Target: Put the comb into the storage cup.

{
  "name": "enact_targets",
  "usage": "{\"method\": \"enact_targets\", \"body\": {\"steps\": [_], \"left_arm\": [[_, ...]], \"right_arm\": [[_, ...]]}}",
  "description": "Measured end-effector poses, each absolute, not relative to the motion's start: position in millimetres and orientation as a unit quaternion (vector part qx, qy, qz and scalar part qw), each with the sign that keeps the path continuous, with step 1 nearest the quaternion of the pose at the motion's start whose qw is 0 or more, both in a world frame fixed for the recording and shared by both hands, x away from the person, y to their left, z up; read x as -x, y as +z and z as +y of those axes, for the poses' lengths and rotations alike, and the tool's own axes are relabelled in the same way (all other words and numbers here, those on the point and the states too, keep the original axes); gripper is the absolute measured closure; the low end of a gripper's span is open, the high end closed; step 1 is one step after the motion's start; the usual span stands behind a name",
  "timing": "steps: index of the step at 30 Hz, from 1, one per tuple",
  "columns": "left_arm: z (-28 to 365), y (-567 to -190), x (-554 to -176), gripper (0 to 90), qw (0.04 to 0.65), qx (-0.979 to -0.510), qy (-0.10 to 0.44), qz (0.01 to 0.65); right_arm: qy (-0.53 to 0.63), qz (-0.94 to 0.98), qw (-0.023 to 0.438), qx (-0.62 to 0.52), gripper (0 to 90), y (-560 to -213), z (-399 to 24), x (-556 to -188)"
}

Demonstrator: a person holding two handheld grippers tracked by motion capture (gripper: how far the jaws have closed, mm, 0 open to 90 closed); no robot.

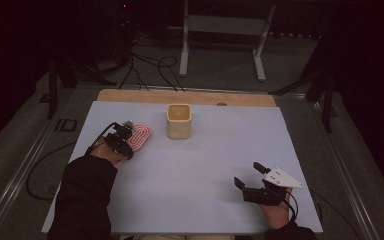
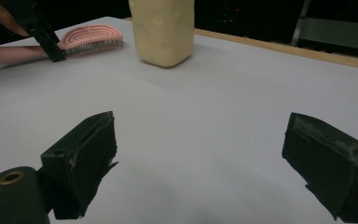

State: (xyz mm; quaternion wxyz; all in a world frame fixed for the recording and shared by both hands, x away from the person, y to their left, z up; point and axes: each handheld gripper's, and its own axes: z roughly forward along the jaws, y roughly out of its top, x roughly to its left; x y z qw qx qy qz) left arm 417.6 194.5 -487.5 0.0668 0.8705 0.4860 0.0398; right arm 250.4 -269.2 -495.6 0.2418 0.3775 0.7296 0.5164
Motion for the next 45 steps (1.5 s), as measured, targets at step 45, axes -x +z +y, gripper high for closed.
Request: {"method": "enact_targets", "body": {"steps": [45], "left_arm": [[192.4, -480.8, -411.5, 70.0, 0.128, -0.860, 0.047, 0.492]], "right_arm": [[0.510, 0.733, 0.241, -0.380, 9.6, -496.5, -269.4, -251.6]]}}
